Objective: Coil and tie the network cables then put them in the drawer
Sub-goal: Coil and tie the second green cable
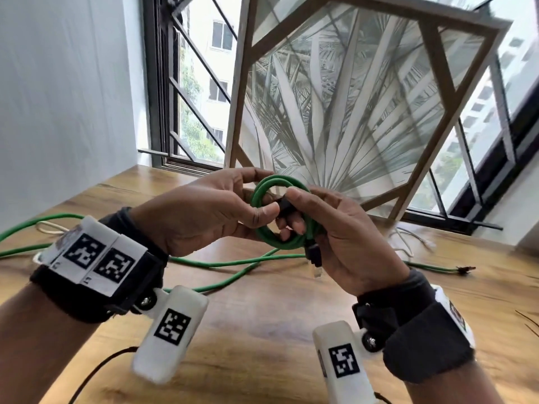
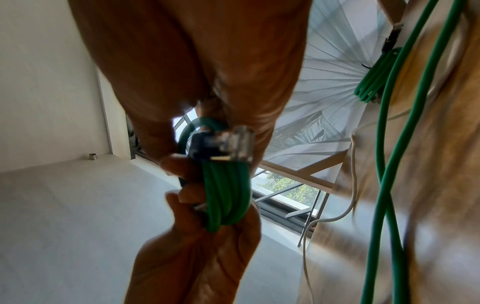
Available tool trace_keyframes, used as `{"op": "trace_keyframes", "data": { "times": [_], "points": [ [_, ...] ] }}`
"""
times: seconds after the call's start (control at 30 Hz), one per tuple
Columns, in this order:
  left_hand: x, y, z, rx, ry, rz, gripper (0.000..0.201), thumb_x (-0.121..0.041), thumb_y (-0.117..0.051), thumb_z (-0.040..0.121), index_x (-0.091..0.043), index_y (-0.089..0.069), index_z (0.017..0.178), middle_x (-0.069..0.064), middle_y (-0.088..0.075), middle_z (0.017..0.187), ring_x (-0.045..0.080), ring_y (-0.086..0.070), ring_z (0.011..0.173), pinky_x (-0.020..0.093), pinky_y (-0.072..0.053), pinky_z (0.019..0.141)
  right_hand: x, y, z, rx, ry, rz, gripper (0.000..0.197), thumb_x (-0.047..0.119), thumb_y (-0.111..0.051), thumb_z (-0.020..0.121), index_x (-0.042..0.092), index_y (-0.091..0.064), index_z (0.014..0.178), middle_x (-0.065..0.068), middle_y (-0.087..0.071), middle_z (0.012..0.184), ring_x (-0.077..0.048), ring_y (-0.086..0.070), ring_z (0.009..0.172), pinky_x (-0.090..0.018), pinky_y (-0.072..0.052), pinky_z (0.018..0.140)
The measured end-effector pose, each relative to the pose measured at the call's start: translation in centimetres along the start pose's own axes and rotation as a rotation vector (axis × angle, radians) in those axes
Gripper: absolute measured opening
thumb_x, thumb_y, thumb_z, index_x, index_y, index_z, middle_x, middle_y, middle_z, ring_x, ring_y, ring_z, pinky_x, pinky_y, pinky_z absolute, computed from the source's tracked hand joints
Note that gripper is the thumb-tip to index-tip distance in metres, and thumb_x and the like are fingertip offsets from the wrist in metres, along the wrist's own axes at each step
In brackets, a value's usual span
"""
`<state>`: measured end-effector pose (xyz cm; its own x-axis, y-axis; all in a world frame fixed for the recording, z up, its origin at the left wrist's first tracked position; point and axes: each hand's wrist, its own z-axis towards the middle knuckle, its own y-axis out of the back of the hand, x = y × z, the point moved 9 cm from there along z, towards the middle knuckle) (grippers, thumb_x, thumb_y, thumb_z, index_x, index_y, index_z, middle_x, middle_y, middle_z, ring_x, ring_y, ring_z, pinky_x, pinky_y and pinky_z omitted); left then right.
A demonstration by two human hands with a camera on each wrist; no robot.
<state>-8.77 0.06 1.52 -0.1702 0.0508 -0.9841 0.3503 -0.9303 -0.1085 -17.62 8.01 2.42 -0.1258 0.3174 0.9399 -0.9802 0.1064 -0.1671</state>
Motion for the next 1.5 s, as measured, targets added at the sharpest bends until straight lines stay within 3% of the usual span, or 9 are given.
{"op": "trace_keyframes", "data": {
  "times": [0.2,0.4,0.57,0.8,1.03,1.2,1.3,1.4,1.5],
  "points": [
    [-0.5,1.0,0.5,-0.253,-0.125,0.233,0.042,0.006,-0.079,0.086,-0.009,-0.065,0.122,0.033,-0.065,0.117,0.028,-0.072,0.093,0.037,-0.065,0.073,-0.3,1.4,0.3,-0.162,0.074,-0.136,0.024,0.027,-0.068,0.093,0.004,-0.074,0.098,-0.017,-0.063,0.071,-0.024,-0.061,0.066,-0.031,-0.057,0.068],
    [-3.1,-0.1,-1.3,-0.499,-0.428,0.761,0.04,-0.002,-0.075,0.088,-0.03,-0.065,0.113,-0.004,-0.065,0.084,0.011,-0.066,0.062,0.038,-0.06,0.058,0.5,1.9,0.0,-0.279,0.192,-0.201,0.02,0.016,-0.069,0.097,-0.002,-0.072,0.105,-0.02,-0.066,0.081,-0.022,-0.057,0.066,-0.03,-0.054,0.066],
    [-4.1,-0.9,-2.0,-0.522,-0.498,0.788,0.039,-0.001,-0.075,0.089,-0.03,-0.067,0.114,-0.005,-0.061,0.085,0.009,-0.067,0.058,0.031,-0.059,0.053,1.5,2.0,-0.9,-0.381,0.34,-0.318,0.014,0.015,-0.077,0.091,0.009,-0.079,0.104,-0.008,-0.078,0.086,-0.02,-0.069,0.071,-0.037,-0.059,0.071],
    [-3.9,-1.0,-1.3,-0.385,-0.409,0.721,0.038,-0.03,-0.083,0.087,-0.041,-0.074,0.122,0.0,-0.069,0.081,0.036,-0.07,0.069,0.052,-0.062,0.07,1.8,2.6,-1.6,-0.49,0.386,-0.392,0.018,0.014,-0.084,0.085,0.012,-0.08,0.102,-0.008,-0.078,0.082,-0.021,-0.066,0.057,-0.033,-0.056,0.058],
    [-3.7,-1.0,-1.3,-0.359,-0.379,0.908,0.055,-0.033,-0.083,0.084,-0.042,-0.068,0.136,-0.009,-0.07,0.09,0.008,-0.066,0.074,0.011,-0.048,0.066,1.0,3.6,-1.3,-0.474,0.281,-0.294,0.014,0.003,-0.082,0.082,0.004,-0.077,0.096,-0.006,-0.072,0.071,-0.013,-0.053,0.048,-0.023,-0.046,0.046],
    [-2.8,-0.8,-0.7,-0.305,-0.322,0.836,0.058,-0.057,-0.074,0.084,-0.051,-0.061,0.14,-0.003,-0.061,0.101,0.011,-0.07,0.089,0.035,-0.061,0.086,1.0,3.0,-0.9,-0.441,0.235,-0.291,0.008,0.016,-0.065,0.1,0.009,-0.065,0.097,0.008,-0.06,0.064,-0.007,-0.047,0.052,-0.017,-0.039,0.046],
    [-2.2,-0.7,-0.2,-0.244,-0.307,0.703,0.057,-0.043,-0.083,0.084,-0.047,-0.065,0.138,0.014,-0.064,0.102,0.033,-0.07,0.088,0.053,-0.058,0.088,0.8,3.3,-0.9,-0.463,0.167,-0.243,0.02,0.027,-0.058,0.104,0.008,-0.059,0.109,0.008,-0.056,0.062,-0.011,-0.04,0.052,-0.022,-0.036,0.047],
    [-1.7,-0.9,-0.1,-0.224,-0.293,0.63,0.061,-0.02,-0.087,0.082,-0.036,-0.068,0.139,0.013,-0.071,0.093,0.031,-0.07,0.081,0.052,-0.058,0.089,0.5,3.5,-0.9,-0.467,0.119,-0.127,0.024,0.035,-0.055,0.104,0.012,-0.054,0.11,0.008,-0.051,0.059,-0.01,-0.034,0.047,-0.03,-0.032,0.049],
    [-1.9,-0.5,-0.1,-0.251,-0.315,0.596,0.057,-0.03,-0.091,0.081,-0.039,-0.071,0.133,0.015,-0.068,0.093,0.022,-0.069,0.081,0.05,-0.062,0.085,0.2,2.6,-0.6,-0.395,0.086,-0.04,0.029,0.041,-0.051,0.105,0.012,-0.053,0.108,0.006,-0.041,0.059,-0.009,-0.032,0.045,-0.03,-0.034,0.049]
  ]
}}
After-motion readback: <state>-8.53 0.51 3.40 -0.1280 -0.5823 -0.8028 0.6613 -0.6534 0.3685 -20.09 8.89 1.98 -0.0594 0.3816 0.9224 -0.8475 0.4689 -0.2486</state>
